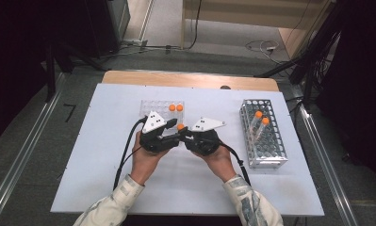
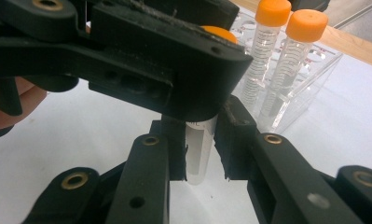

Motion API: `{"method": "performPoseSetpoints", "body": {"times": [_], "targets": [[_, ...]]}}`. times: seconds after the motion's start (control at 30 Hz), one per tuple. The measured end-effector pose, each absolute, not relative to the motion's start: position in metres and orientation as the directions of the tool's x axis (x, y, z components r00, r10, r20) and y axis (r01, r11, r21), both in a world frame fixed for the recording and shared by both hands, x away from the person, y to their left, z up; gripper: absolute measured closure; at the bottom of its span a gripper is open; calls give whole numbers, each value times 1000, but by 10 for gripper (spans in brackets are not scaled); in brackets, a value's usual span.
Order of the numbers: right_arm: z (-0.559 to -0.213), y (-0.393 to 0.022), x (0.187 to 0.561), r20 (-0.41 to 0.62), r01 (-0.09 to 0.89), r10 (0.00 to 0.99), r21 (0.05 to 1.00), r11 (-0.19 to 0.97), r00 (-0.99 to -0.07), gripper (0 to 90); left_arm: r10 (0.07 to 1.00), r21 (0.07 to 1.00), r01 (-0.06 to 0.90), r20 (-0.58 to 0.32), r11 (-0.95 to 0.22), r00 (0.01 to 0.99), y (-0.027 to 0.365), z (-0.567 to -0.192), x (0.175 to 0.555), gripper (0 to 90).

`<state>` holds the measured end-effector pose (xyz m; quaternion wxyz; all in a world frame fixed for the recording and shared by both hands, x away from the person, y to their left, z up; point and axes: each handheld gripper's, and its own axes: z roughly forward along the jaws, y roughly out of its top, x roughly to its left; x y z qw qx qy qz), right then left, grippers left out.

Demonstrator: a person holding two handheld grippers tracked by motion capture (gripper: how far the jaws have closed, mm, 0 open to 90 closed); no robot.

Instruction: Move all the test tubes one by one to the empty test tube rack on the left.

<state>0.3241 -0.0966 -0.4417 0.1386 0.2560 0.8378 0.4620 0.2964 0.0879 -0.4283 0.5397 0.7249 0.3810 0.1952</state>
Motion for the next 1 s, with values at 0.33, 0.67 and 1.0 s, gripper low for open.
{"method": "performPoseSetpoints", "body": {"times": [0.33,0.67,1.0], "targets": [[-441,-96,324,11,305,556,845,440,-831,722,757,935,326,-114,-136,644,88,-429,295,687],[-440,-97,324,6,302,556,845,442,-831,719,756,937,324,-118,-130,644,89,-428,296,702],[-436,-104,326,64,350,561,838,419,-825,328,758,935,336,-135,-117,638,89,-427,299,704]]}}
